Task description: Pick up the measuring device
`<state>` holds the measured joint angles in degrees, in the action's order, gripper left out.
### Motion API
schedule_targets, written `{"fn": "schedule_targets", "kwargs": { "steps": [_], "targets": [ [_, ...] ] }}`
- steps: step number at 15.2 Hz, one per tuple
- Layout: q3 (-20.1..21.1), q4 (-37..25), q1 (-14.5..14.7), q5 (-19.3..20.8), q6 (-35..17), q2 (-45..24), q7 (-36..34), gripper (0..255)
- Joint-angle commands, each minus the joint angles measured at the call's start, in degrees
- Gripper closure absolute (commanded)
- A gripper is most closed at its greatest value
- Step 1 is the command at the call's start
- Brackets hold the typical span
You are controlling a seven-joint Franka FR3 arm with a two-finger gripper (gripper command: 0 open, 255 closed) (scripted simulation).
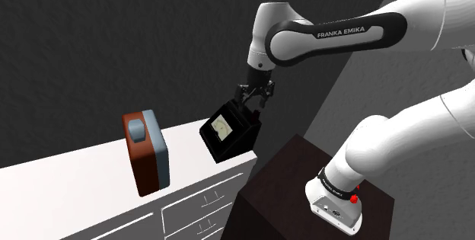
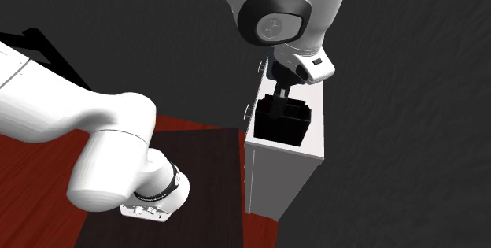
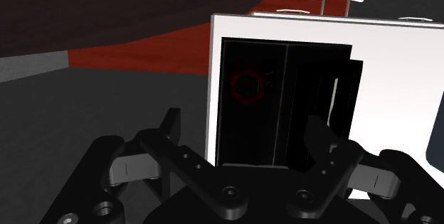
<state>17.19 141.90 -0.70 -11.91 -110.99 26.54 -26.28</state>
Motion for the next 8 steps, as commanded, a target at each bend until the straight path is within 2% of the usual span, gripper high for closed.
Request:
{"fn": "schedule_targets", "kwargs": {
  "steps": [1, 2, 8],
  "targets": [
    [0.08, 0.61, 0.01, -0.05, -0.84, -0.21, 0.06, 0],
    [0.07, 0.52, 0.01, -0.05, -0.68, -0.15, 0.05, 255],
    [0.06, 0.57, 0.03, -0.07, -0.64, -0.05, 0.04, 255]
  ]
}}
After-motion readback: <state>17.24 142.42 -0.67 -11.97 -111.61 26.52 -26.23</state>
